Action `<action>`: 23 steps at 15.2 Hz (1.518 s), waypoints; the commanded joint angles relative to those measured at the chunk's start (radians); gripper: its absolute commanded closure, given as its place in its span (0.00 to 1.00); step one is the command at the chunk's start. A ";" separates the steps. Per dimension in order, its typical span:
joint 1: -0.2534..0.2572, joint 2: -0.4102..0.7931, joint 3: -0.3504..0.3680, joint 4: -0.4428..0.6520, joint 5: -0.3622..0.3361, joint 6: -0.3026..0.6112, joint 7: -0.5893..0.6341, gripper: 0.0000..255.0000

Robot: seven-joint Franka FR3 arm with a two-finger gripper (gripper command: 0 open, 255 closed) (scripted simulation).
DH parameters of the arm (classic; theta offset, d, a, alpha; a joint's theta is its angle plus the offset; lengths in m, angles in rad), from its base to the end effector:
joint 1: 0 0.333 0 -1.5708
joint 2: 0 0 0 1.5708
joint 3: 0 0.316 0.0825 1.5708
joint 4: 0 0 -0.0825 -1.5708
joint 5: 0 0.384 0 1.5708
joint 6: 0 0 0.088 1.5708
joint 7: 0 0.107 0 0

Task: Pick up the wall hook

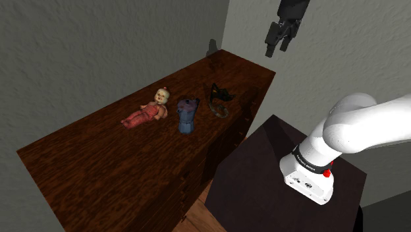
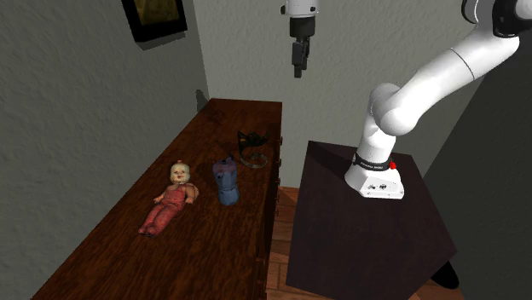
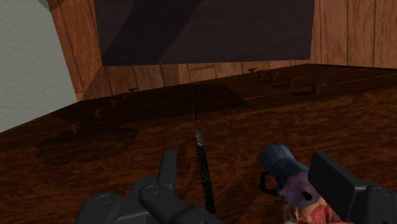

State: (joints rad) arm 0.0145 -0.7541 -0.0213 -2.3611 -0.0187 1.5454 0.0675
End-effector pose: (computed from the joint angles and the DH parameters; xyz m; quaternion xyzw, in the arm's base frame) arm 0.3118 -0.0059 0.5761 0.9989 -0.0340 -0.0308 0.0031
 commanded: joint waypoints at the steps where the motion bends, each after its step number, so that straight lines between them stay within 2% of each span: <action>1: 0.000 0.000 0.000 0.000 0.000 0.000 0.000 0.00; 7: 0.009 0.127 -0.022 -0.081 -0.011 0.224 -0.046 0.00; 12: 0.017 0.272 -0.038 -0.108 -0.015 0.409 -0.084 0.00; 17: 0.027 0.444 -0.052 -0.096 -0.010 0.582 -0.125 0.00; 23: 0.038 0.673 -0.061 -0.032 0.010 0.761 -0.179 0.00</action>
State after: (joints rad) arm 0.0498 -0.1178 -0.0821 -2.3963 -0.0123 2.2685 -0.1036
